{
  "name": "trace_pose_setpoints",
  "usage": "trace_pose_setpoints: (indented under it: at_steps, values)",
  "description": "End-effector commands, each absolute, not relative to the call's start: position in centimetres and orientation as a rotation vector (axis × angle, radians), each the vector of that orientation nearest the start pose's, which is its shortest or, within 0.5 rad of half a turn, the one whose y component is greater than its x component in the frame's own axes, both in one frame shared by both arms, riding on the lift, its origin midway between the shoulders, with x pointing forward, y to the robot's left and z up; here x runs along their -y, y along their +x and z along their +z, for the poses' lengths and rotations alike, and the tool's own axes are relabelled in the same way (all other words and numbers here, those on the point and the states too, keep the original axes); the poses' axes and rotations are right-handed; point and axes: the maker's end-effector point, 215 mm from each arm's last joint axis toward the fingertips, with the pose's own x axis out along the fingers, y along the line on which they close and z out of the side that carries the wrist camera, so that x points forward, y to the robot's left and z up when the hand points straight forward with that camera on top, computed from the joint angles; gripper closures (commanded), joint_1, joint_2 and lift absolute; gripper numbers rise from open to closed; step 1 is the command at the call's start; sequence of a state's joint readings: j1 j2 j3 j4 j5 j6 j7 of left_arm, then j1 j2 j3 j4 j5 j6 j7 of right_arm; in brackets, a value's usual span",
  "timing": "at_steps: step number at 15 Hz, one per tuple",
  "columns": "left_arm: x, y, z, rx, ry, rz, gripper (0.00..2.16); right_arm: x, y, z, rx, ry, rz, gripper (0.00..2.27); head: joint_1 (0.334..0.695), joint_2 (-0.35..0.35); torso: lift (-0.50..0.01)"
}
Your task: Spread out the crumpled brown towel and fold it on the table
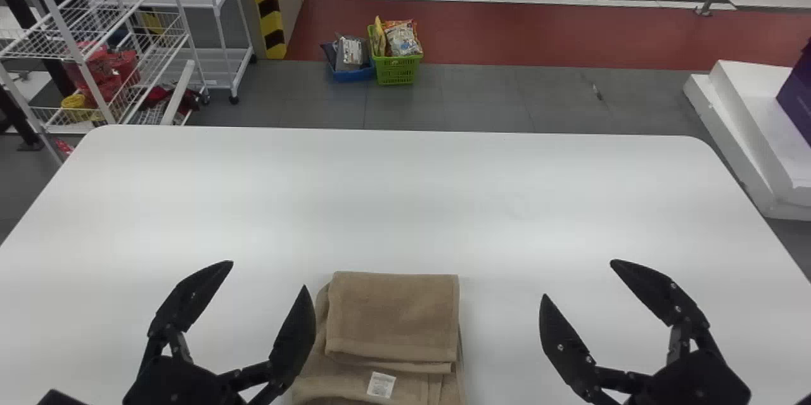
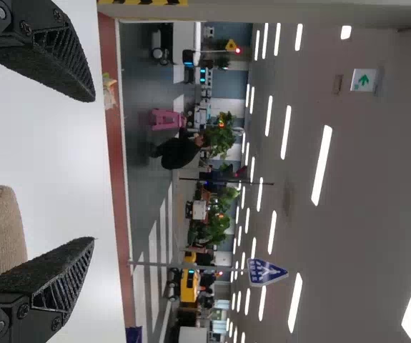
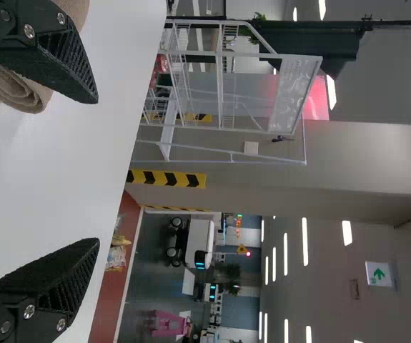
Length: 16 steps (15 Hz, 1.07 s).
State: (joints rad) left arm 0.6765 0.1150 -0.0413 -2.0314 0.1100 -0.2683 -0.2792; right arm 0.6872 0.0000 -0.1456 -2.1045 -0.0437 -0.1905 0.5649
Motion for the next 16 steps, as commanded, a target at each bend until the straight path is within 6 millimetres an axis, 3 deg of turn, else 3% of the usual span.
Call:
trace_pose_setpoints:
  at_steps: [1,16]
  values:
    - [-15.75,37.08,-33.47,0.055,-0.04,-0.361,0.12,18.42,36.24,-32.58,0.027,-0.057,0.449,0.13,0.695,-0.04,-0.127]
    - [-15.53,36.76,-33.6,0.05,-0.038,-0.365,0.12,18.43,36.17,-32.4,0.03,-0.054,0.448,0.13,0.695,-0.045,-0.127]
